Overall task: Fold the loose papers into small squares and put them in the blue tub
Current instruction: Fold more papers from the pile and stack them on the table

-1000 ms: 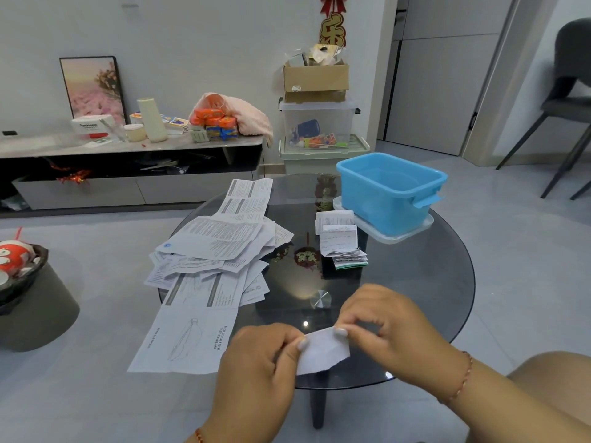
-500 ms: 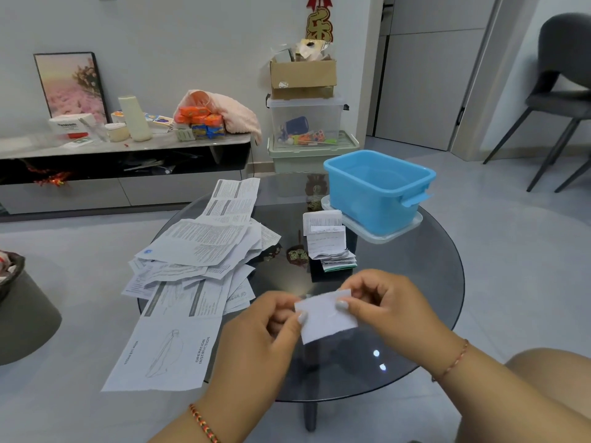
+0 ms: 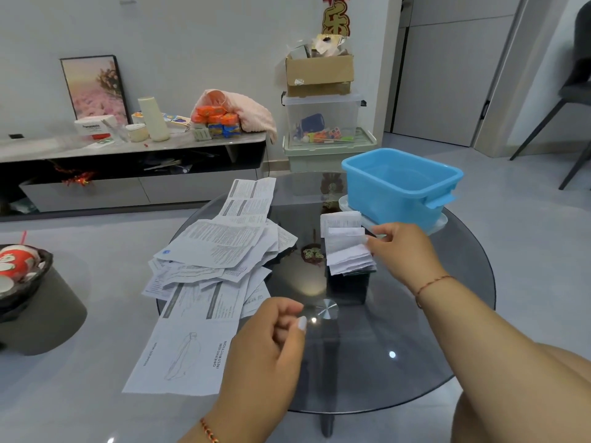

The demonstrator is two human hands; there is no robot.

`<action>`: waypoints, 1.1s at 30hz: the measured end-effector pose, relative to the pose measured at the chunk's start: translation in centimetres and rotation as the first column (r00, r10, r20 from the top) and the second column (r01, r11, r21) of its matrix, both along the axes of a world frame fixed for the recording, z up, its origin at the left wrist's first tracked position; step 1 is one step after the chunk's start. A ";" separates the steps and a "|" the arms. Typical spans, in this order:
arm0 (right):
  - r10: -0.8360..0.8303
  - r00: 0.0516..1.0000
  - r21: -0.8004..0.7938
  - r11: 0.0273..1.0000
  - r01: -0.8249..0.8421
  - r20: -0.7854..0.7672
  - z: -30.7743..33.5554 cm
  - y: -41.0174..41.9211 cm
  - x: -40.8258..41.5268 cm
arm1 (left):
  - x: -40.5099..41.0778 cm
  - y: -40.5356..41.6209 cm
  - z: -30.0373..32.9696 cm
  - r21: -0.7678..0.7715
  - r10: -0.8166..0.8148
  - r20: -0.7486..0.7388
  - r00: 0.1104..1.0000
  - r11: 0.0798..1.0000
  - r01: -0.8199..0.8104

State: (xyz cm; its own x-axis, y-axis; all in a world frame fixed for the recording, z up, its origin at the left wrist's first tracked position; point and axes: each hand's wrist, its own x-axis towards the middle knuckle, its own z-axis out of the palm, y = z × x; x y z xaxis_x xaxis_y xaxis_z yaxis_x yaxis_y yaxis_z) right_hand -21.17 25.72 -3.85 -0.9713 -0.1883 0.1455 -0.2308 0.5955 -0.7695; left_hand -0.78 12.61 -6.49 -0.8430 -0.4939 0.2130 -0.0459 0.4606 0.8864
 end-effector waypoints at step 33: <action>0.199 0.845 0.006 0.974 -0.226 -0.497 -0.4 3.1 7.2 | -5.3 -10.1 3.9 -0.659 0.261 -0.123 0.957 0.700 -0.276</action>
State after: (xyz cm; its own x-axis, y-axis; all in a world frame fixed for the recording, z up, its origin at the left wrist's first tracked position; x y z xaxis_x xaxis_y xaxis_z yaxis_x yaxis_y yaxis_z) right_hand -14.00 28.87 -4.29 -0.7071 -0.3614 0.6078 -0.7030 0.4516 -0.5494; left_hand -6.04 2.47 -2.62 -0.6893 -0.4237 0.5876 -0.2469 0.9000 0.3593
